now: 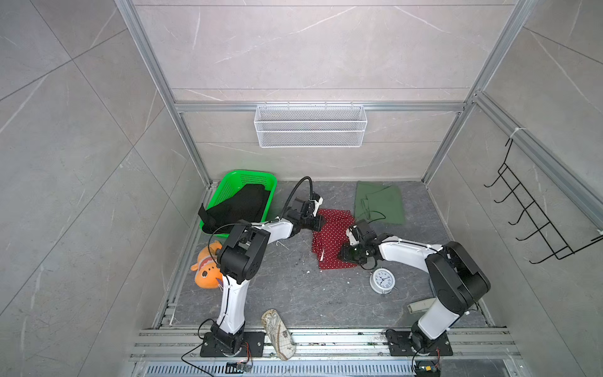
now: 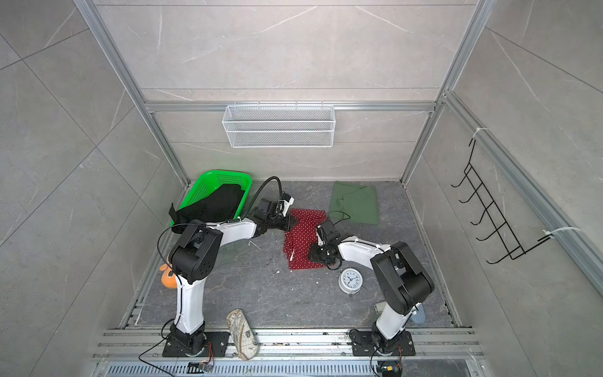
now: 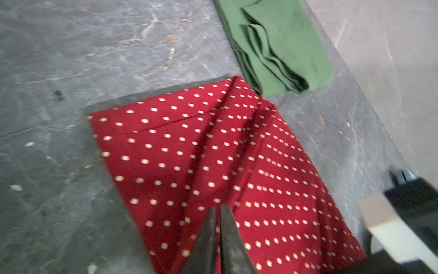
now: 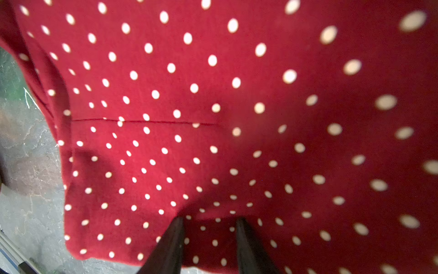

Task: Fold and stack skirts
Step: Smooth out the skirt at the center of the table, then pick up the skirt from the center of the table.

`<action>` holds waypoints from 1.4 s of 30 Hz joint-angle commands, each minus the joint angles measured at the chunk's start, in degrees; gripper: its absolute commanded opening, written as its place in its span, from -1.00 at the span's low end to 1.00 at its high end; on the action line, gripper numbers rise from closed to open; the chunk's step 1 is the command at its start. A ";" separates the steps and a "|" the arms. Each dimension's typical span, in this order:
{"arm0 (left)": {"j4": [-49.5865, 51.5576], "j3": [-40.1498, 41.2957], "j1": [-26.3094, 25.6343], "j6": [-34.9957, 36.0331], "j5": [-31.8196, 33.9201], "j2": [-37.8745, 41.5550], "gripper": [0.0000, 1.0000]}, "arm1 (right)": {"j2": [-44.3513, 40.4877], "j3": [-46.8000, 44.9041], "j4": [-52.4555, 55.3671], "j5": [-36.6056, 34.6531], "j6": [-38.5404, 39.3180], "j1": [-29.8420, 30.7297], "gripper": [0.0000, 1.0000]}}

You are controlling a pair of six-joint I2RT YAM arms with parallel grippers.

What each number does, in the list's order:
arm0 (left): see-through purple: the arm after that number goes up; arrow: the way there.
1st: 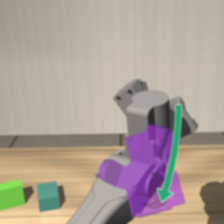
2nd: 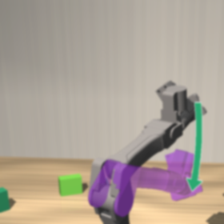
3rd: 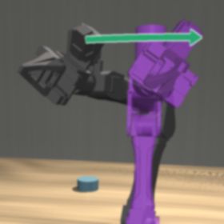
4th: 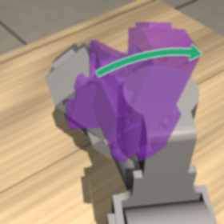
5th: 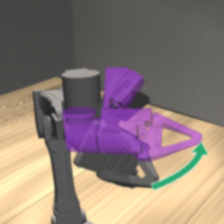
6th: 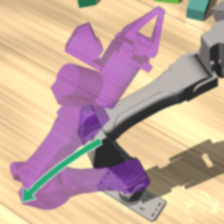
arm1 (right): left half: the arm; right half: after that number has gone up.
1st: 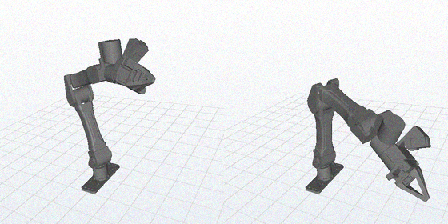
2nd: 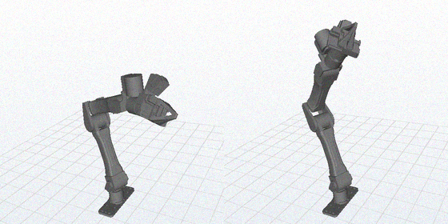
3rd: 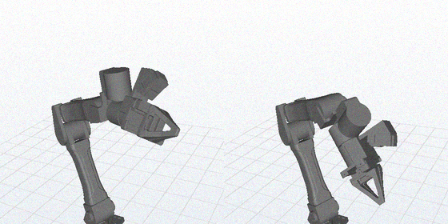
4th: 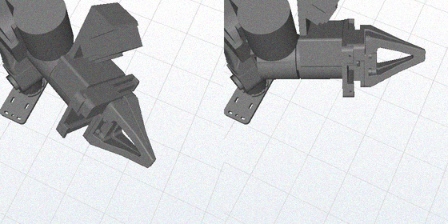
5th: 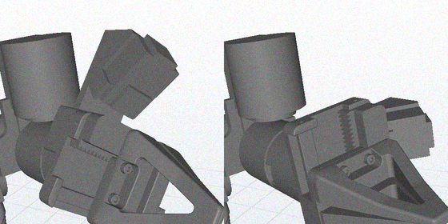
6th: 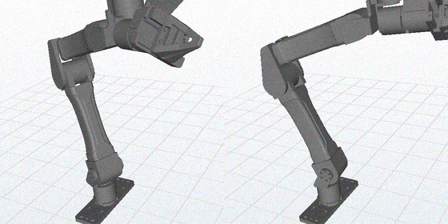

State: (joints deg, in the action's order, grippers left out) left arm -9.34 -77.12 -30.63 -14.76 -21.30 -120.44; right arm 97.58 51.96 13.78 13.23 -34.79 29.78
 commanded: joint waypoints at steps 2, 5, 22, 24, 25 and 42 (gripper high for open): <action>-1.03 -2.83 0.74 -1.45 -0.61 -3.04 -0.81 | 1.00 -1.45 2.82 -1.78 0.15 0.23 -0.18; -1.39 -2.97 1.17 -1.90 -0.59 -3.85 -0.81 | 1.05 -0.83 2.75 -0.35 0.16 0.12 -0.17; -11.33 10.15 1.98 -6.79 -2.88 14.16 0.42 | -4.35 10.32 7.52 15.63 5.12 -17.77 0.22; -12.42 12.14 1.98 -7.68 -4.19 14.92 0.50 | -2.94 11.88 10.06 18.25 7.65 -20.17 0.23; -12.55 12.86 1.86 -7.97 -4.66 14.90 0.52 | -2.50 12.00 10.12 19.12 8.33 -21.00 0.33; -15.75 20.93 -3.28 -9.46 0.42 11.67 0.95 | 4.76 10.37 7.65 21.13 10.22 -27.05 0.98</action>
State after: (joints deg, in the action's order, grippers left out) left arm -21.89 -55.75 -33.21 -23.68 -22.39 -107.63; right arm 100.77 62.85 22.02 33.30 -25.65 2.85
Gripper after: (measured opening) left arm 0.981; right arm 0.996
